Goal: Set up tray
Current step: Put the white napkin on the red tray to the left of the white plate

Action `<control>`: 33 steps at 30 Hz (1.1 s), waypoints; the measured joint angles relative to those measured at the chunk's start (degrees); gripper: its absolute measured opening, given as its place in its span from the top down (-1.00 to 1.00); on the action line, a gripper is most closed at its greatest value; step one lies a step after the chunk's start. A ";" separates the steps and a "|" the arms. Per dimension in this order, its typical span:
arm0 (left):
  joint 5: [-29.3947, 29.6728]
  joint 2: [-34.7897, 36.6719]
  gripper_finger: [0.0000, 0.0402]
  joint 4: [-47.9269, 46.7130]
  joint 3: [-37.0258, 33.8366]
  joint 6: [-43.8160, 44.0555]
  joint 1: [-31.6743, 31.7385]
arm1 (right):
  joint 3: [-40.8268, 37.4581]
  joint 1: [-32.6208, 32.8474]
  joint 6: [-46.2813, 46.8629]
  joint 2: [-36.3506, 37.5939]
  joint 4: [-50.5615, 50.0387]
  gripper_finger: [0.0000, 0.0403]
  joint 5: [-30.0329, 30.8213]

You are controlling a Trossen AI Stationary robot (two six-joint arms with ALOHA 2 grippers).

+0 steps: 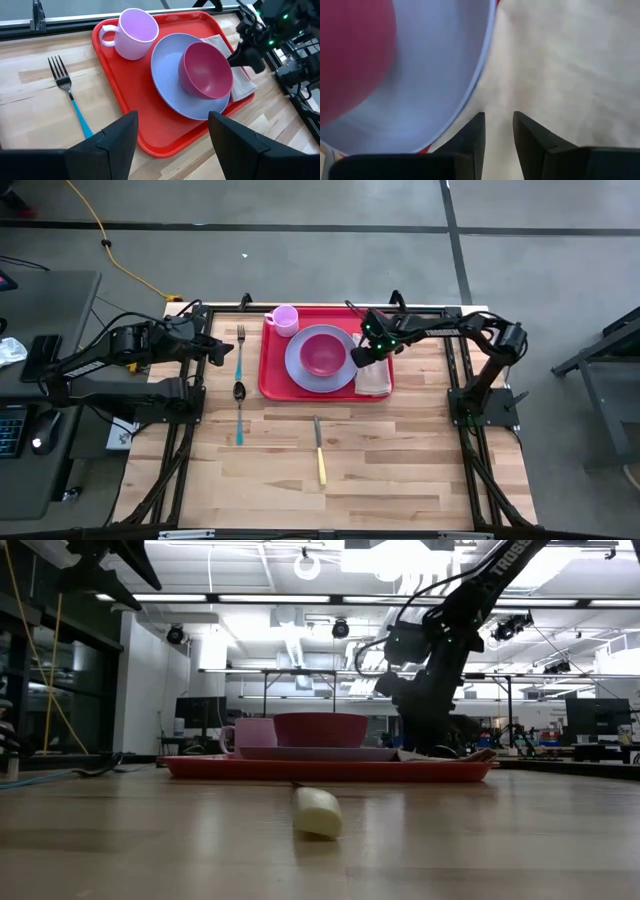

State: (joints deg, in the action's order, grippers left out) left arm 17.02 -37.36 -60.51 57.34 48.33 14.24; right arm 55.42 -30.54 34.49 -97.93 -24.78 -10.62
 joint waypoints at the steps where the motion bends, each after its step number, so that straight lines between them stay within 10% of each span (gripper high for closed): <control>1: 0.00 0.00 -0.35 -0.01 0.00 0.00 -0.01 | 0.00 0.36 0.05 -0.50 0.54 0.61 -0.05; 33: -0.02 0.00 -0.35 -0.02 0.00 0.00 0.00 | 0.07 1.16 5.63 -3.22 0.94 0.61 4.35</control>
State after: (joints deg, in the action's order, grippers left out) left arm 16.99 -37.36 -60.53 57.34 48.33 14.24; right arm 55.48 -29.38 40.12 -101.14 -23.84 -6.27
